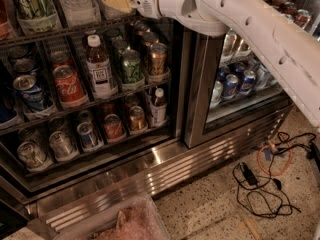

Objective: Pick water bottle from top shelf of fridge

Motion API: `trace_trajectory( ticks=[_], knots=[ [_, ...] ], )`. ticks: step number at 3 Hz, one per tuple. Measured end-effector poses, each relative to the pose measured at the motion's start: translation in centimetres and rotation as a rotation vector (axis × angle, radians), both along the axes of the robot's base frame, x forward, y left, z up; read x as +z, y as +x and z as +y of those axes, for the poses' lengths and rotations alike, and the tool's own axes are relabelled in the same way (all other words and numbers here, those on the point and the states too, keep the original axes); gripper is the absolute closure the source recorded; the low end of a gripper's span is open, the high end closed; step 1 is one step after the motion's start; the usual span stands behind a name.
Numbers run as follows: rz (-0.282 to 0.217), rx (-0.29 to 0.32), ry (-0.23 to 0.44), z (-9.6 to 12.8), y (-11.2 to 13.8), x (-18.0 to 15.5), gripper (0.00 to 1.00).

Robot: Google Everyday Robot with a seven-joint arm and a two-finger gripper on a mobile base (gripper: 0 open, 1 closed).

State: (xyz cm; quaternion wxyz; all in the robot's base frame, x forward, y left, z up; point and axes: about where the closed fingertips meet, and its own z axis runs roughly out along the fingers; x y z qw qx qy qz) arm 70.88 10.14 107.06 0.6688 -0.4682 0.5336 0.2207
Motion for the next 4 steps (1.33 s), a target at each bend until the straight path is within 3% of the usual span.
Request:
trace_trajectory(
  ticks=[3, 4],
  knots=[
    [-0.122, 0.048, -0.016, -0.1, -2.8, 3.8, 1.00],
    [-0.107, 0.066, -0.027, -0.1, -4.9, 3.1, 1.00]
  ],
)
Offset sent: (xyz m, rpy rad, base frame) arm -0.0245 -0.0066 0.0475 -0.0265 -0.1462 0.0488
